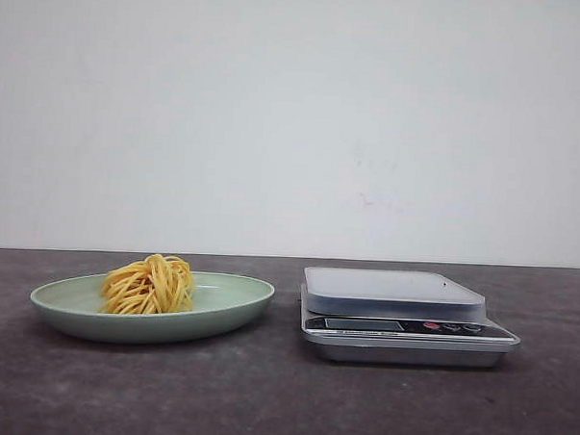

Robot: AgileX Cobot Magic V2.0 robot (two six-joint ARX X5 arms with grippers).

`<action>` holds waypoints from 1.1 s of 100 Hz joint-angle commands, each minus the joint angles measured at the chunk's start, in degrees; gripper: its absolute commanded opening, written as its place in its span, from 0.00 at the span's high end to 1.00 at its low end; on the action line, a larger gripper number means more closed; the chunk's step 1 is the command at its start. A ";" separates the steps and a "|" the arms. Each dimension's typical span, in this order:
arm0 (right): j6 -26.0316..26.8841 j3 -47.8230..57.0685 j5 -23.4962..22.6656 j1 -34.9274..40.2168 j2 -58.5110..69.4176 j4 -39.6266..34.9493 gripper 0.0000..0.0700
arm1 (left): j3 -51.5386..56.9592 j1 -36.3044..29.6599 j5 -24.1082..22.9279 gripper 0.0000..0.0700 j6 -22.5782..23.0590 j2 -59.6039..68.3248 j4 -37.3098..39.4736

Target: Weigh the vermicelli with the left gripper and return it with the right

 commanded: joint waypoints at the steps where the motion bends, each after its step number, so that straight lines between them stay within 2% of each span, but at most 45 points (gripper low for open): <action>1: -0.39 -0.20 -0.02 0.00 -0.04 0.74 0.99 | -1.01 0.11 0.04 0.98 0.77 0.00 -0.28; 110: -0.44 -0.20 -0.04 0.00 -0.04 1.60 0.99 | -1.01 0.11 0.04 0.98 0.77 0.00 -0.28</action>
